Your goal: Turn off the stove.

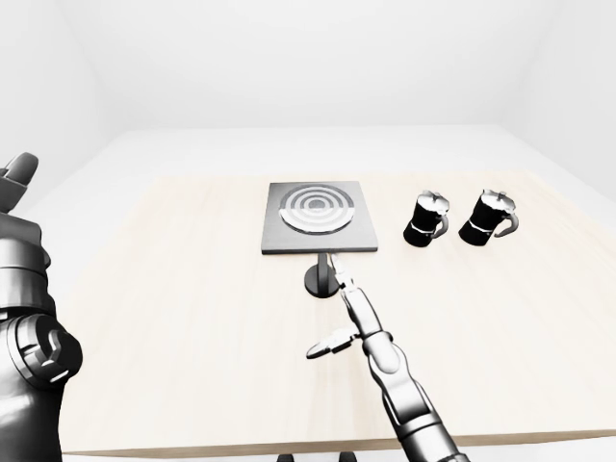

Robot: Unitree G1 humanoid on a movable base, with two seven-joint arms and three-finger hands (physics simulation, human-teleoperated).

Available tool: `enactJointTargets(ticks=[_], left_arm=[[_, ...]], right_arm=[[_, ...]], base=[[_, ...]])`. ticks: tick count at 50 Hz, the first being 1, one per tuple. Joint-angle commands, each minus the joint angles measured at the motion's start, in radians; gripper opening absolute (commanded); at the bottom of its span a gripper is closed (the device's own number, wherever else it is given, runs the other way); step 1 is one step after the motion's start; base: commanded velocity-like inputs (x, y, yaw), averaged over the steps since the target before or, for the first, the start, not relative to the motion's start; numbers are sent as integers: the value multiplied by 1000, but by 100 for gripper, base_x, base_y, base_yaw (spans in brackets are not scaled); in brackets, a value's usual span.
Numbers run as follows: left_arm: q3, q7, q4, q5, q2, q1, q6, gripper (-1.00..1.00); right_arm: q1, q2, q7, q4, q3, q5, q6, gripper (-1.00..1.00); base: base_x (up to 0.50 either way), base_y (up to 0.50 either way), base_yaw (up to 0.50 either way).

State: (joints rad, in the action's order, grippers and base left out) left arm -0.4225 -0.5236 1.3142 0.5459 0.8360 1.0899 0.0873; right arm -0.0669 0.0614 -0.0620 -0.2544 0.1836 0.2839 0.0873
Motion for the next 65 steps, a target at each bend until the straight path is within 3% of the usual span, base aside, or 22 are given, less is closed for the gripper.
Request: enactJointTargets(ticks=[1,26,34,44,50,56,65], left_arm=[[0,0,0,6,0,-1,0,100],[0,0,-1,9,2,-1,0,100],[-1,0,-1,11,1,-2,0,100],[0,0,-1,10,3,-1,0,100],[-1,0,0,11,0,-3,0,100],[-1,0,-1,11,3,-1,0,100],[0,0,-1,12,1,-1,0,100]], right_arm=[[-7,10,3,-40,-4,0,0,100],[-2,42,-21,-44,45,-1,0,100],[-31,64,2,-169,54,18,0,100],[20,92,4,-73,141,73,0,100],[-53,103,-16,-116,121,66,0,100],[-195,88,-51,-175,33,53,0,100],[-486,-13,-71,-376,-131,-11,0,100]], base=[[0,0,0],[0,0,0],[0,0,0],[0,0,0],[0,0,0],[0,0,0],[0,0,0]])
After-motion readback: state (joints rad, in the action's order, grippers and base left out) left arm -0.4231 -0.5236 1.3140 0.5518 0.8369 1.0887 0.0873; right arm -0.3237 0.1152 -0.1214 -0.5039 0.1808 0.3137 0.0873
